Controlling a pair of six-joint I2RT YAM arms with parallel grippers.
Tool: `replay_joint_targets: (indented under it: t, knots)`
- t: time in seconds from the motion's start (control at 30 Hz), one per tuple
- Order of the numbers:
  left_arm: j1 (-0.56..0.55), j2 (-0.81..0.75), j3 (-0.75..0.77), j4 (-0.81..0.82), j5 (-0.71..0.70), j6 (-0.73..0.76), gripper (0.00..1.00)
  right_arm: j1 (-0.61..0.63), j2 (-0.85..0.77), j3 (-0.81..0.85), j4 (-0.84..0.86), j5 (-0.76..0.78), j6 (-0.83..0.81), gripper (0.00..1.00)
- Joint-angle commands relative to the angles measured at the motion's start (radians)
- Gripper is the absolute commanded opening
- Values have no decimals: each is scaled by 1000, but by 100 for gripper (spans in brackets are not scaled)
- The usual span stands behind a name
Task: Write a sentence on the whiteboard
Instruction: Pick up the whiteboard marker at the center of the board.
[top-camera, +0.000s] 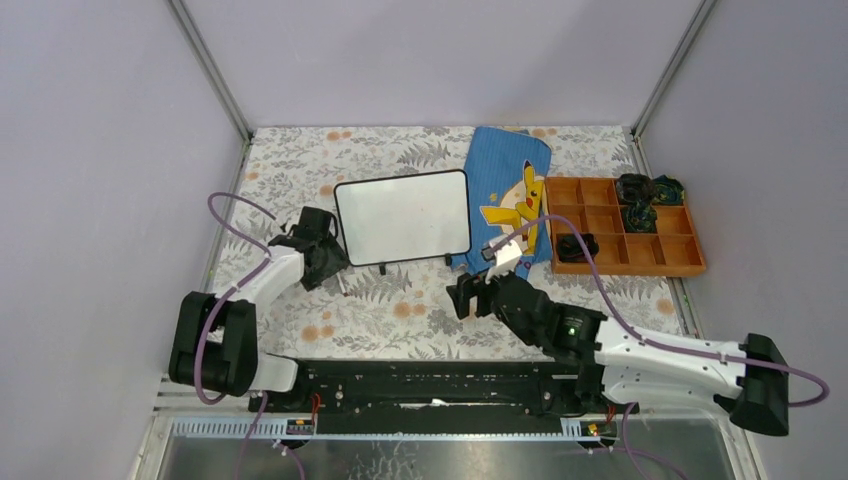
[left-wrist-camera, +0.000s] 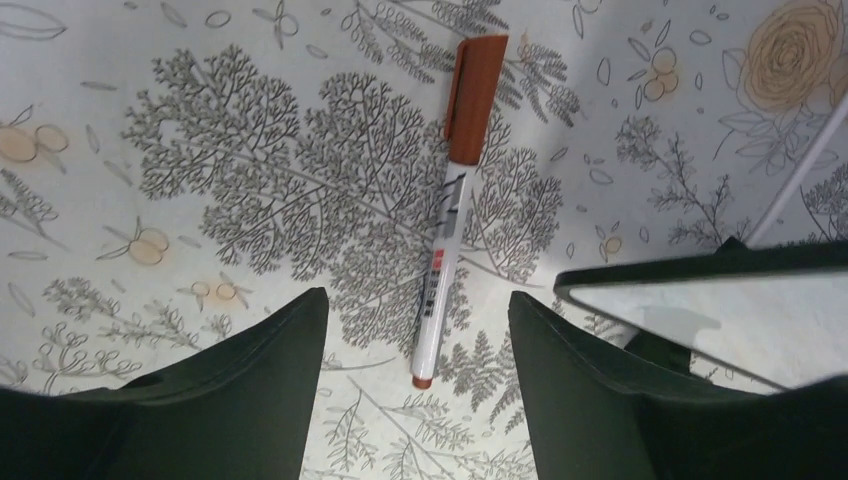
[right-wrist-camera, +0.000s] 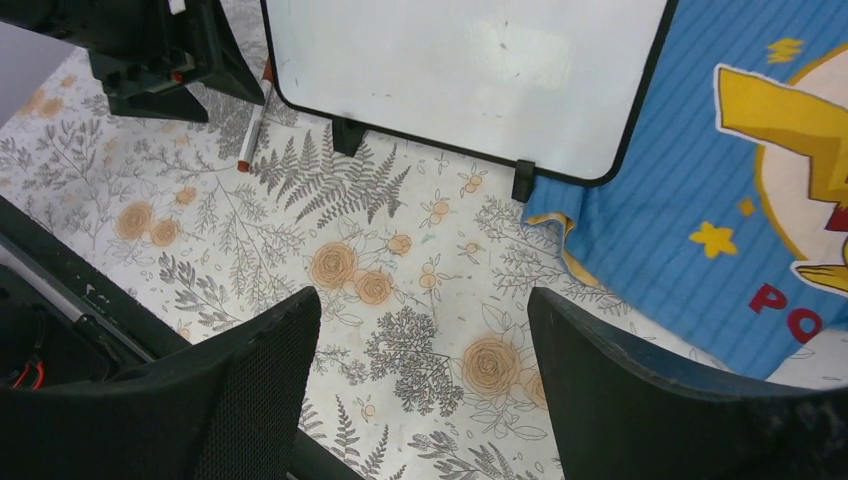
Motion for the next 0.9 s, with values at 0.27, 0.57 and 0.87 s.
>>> replay_joint_targets:
  t: [0.27,0.57,0.87]
  knots:
    - [10,145,57,70,-79,17,62,3,-139,-14,-19,80,-62,82]
    - [16,143,30,37,-103,20,56,3,-155,-15,-28,86,-60,82]
    - [51,102,23,2,-95,58,47,3,-159,-25,-21,86,-61,82]
